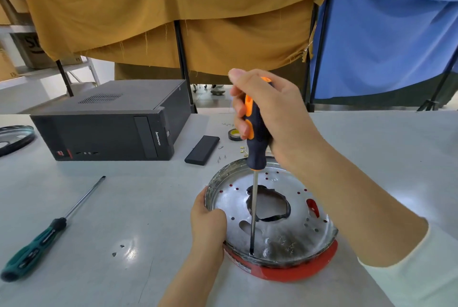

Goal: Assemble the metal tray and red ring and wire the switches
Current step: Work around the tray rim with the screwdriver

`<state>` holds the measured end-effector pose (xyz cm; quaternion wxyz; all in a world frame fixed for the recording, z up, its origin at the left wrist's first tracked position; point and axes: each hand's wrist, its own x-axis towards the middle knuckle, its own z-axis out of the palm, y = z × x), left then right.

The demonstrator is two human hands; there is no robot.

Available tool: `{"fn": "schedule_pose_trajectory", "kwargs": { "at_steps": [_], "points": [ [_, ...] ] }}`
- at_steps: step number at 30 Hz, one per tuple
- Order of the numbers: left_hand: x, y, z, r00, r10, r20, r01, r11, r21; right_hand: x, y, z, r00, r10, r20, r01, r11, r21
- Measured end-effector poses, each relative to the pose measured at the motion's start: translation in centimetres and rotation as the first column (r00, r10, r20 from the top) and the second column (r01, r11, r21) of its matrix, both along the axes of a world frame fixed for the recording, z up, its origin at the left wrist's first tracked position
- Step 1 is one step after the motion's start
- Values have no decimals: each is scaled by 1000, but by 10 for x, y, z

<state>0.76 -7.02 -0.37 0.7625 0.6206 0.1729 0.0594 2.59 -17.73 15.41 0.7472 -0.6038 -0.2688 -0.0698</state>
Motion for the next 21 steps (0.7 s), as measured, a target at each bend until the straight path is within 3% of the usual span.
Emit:
{"fn": "schedule_pose_trajectory", "kwargs": {
  "at_steps": [2,4,7,9,11,13,15,16,18,21],
  "points": [
    [0,0,1,1000,2,-6,-2,1000,7,1,-5,7,959,275,-72,-280,955,-93],
    [0,0,0,1000,-1,-11,1,1000,4,2,-8,11,877,467,-110,-476,875,-82],
    [0,0,0,1000,4,-6,-4,1000,2,0,-5,13,823,551,-139,-561,827,-38],
    [0,0,-1,1000,1,-1,-1,1000,3,-1,2,9,886,444,-135,-450,893,-17],
    [0,1,-1,1000,-8,1,8,1000,5,-4,8,0,982,186,-33,-185,983,22],
    [0,1,-1,1000,-15,6,15,1000,6,-9,13,-6,991,-103,87,97,993,67],
    [-1,1,-1,1000,-12,9,12,1000,10,-11,13,-6,972,-202,125,196,979,52],
    [-1,1,-1,1000,-10,12,10,1000,13,-11,10,-4,982,-152,111,151,988,10],
    [0,1,-1,1000,-8,10,8,1000,18,-9,4,4,994,111,14,-108,988,-111],
    [0,1,-2,1000,-3,-2,3,1000,24,-4,-3,15,863,485,-141,-505,843,-187]
  ]
}}
